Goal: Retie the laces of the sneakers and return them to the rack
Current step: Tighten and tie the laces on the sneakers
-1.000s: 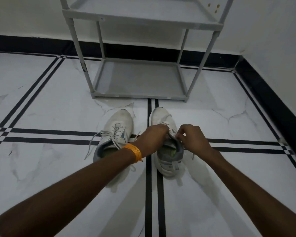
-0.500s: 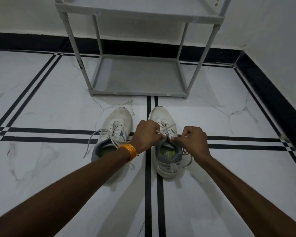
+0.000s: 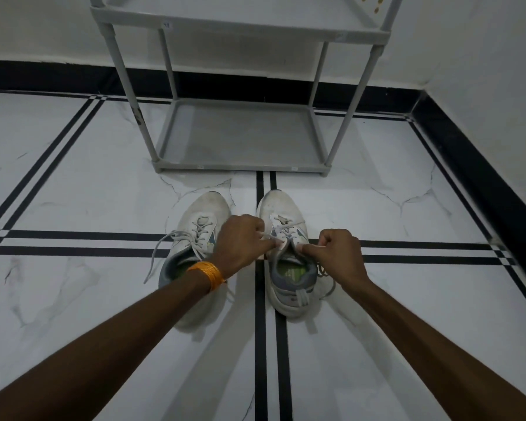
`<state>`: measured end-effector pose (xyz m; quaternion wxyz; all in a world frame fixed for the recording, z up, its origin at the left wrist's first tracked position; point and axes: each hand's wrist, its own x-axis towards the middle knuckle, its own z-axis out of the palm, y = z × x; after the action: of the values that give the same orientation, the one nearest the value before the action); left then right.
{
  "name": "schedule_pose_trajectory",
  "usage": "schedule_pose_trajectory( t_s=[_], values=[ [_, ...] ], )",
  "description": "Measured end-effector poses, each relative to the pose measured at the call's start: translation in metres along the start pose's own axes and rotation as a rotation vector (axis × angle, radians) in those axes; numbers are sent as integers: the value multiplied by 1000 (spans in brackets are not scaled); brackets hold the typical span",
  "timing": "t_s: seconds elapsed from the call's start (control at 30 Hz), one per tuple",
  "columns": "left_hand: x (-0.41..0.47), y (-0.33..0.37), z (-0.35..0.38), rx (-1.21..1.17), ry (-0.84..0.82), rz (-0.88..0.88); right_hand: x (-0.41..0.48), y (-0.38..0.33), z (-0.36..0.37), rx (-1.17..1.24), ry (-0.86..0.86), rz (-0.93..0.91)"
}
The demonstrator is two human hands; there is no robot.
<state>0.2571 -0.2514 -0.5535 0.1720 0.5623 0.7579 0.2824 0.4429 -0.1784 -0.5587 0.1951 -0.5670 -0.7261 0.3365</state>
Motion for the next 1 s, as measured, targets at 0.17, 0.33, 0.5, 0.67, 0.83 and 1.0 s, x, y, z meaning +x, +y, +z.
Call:
schedule_pose_trajectory(
  t_s=[0.17,0.33,0.5,0.67,0.83,1.0],
  values=[
    [7,7,-40,49,11,185,1,-23,-30,-40,-219,-37],
    [0,24,-52,-592,-35,-28,0,-46,-57,-21,-215,-61],
    [6,25,-57,-63,280,112,1,-40,-53,-179,-98,-81],
    [6,42,-77,332,325,197,3,-34,-49,-361,-26,-96],
    [15,29,-85,-105,-207,-227,1,-45,-53,-404,-119,-46],
    [8,34,-103,-367,-491,-132,-6,-83,-72,-119,-314,-140]
  ],
)
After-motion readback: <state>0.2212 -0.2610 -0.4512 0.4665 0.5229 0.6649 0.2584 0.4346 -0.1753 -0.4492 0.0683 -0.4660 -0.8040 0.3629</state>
